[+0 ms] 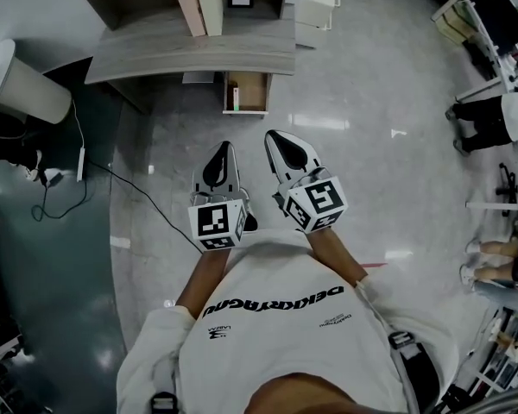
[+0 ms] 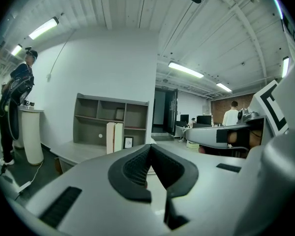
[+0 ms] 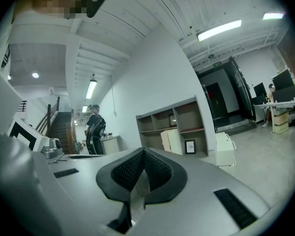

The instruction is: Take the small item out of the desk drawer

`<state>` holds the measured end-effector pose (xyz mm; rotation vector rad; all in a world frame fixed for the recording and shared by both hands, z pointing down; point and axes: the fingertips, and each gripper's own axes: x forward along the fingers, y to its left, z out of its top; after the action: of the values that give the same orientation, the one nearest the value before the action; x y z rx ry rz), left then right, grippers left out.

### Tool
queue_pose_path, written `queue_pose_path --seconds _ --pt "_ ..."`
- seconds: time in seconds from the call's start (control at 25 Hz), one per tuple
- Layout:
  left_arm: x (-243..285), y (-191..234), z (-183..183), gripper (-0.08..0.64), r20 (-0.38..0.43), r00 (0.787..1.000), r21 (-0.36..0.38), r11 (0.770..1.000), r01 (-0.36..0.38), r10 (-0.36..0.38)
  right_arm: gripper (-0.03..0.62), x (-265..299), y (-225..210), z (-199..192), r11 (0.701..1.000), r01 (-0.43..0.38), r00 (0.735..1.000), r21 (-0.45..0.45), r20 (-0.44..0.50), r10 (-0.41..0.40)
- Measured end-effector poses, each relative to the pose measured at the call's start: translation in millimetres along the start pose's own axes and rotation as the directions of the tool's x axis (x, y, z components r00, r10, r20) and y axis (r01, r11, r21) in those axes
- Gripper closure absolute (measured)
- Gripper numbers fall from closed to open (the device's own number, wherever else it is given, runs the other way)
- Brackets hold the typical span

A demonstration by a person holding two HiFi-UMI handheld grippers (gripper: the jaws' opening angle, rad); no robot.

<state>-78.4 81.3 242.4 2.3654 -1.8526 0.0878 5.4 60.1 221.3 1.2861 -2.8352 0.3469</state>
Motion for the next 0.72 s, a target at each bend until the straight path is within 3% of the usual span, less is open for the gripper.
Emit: queue_pose_path --seconds 0.32,0.72 --pt "64 50 10 0.545 -0.016 0.998 -0.014 0.998 0.065 -0.066 0.561 74 -20 9 0.998 0.06 0.998 0.006 -0.017 -0.06" --pt "108 76 5 0.545 -0.052 0.993 -0.025 0.994 0.102 -0.103 0.561 114 -36 2 0.992 0.124 0.991 0.008 -0.04 -0.124"
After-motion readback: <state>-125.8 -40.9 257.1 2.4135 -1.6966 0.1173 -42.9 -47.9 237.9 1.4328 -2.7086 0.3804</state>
